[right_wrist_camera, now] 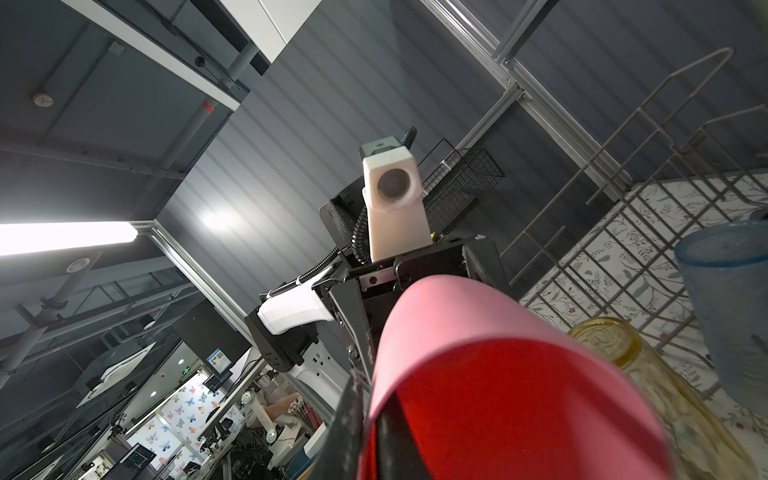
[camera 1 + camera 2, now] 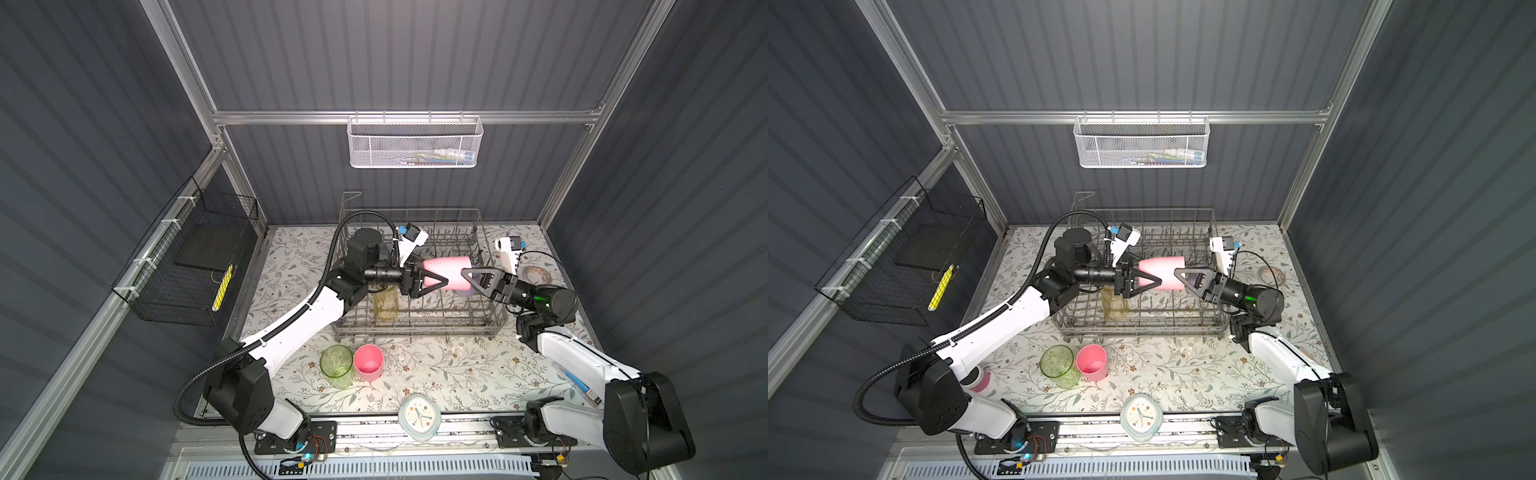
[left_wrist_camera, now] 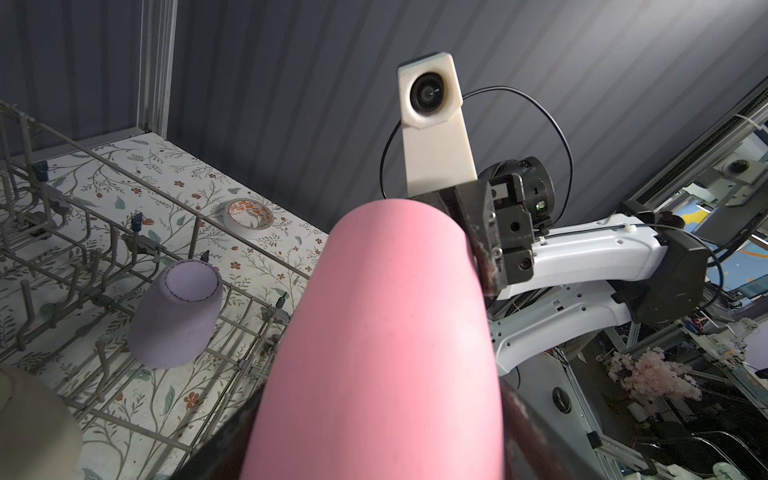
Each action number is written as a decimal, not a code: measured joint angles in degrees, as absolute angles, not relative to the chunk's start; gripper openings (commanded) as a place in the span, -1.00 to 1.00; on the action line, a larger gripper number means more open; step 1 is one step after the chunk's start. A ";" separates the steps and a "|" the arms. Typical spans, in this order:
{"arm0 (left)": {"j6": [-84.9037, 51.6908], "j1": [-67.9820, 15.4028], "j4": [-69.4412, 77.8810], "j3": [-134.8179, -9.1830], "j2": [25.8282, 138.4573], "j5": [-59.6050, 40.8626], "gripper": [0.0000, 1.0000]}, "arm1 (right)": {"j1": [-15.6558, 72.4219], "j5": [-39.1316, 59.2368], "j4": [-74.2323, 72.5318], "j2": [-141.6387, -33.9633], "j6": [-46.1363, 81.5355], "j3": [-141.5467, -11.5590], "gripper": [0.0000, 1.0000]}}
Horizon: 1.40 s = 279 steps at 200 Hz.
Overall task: Load the cups into the dish rack
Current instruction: 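Close the left gripper on the pink cup while the right gripper releases and withdraws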
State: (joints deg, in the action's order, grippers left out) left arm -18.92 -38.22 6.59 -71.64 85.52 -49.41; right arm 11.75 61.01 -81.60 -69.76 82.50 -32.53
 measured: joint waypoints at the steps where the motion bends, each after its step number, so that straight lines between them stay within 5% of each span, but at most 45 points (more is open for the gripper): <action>1: -18.92 -38.22 6.61 -71.61 85.54 -49.43 0.59 | 11.75 61.01 -81.62 -69.76 82.50 -32.53 -0.77; 59: -19.79 -38.28 7.35 -71.61 85.65 -49.78 0.19 | 11.70 60.86 -82.02 -69.80 82.52 -32.53 -0.69; 206: -18.17 -38.33 6.44 -71.61 83.44 -46.94 0.21 | 6.44 62.02 -77.95 -64.45 81.91 -30.24 -0.34; 241: -15.64 -38.33 2.83 -71.79 82.74 -44.99 0.22 | 2.46 62.43 -62.35 -55.29 73.49 -29.82 -0.33; 279: -11.46 -38.33 -4.86 -74.41 82.74 -40.53 0.22 | 1.26 54.06 -22.72 -44.27 49.95 -37.04 -0.31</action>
